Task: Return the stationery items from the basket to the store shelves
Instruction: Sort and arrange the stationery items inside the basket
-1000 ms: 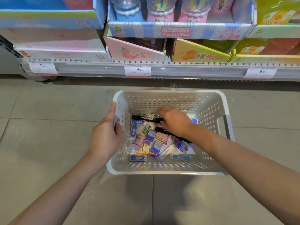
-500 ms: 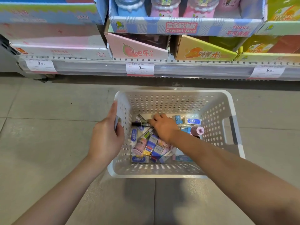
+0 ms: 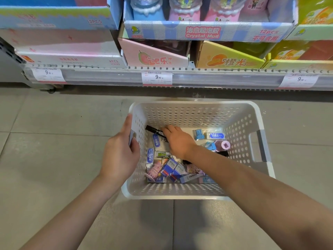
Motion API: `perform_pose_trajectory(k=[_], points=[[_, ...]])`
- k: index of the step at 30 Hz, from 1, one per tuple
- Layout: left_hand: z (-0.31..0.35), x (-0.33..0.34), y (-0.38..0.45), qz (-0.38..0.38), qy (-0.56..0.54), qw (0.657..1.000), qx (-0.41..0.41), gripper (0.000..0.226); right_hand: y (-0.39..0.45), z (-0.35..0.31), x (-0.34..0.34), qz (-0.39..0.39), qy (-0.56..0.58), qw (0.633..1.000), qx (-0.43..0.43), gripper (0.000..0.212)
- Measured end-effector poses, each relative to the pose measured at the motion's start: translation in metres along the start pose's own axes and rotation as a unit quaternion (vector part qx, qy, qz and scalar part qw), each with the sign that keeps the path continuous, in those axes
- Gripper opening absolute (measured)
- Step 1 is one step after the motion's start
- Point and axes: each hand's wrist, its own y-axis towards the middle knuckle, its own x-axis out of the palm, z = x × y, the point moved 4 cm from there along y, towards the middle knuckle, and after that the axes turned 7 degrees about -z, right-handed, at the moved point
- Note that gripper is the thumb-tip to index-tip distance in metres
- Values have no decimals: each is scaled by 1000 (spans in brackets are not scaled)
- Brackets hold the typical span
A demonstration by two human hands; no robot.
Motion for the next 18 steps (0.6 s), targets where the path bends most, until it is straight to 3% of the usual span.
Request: perform_pose_trajectory(k=[4,12,15,18], points=[[-1,0,1,5,-5,1000,-2,63,2,6,11,-49,72,996,-12,62],[-2,0,0,8,-7,1000,12,65,-7,10,11,-162,51,982,-82,57],[-1,-1,0,5,-8,1000,9,65,-12,19,-10,-83,70,994,-28,61],[-1,0,0,10,-8,1000,10,64,-15,21,-26,15,-6,1000,-6,41]])
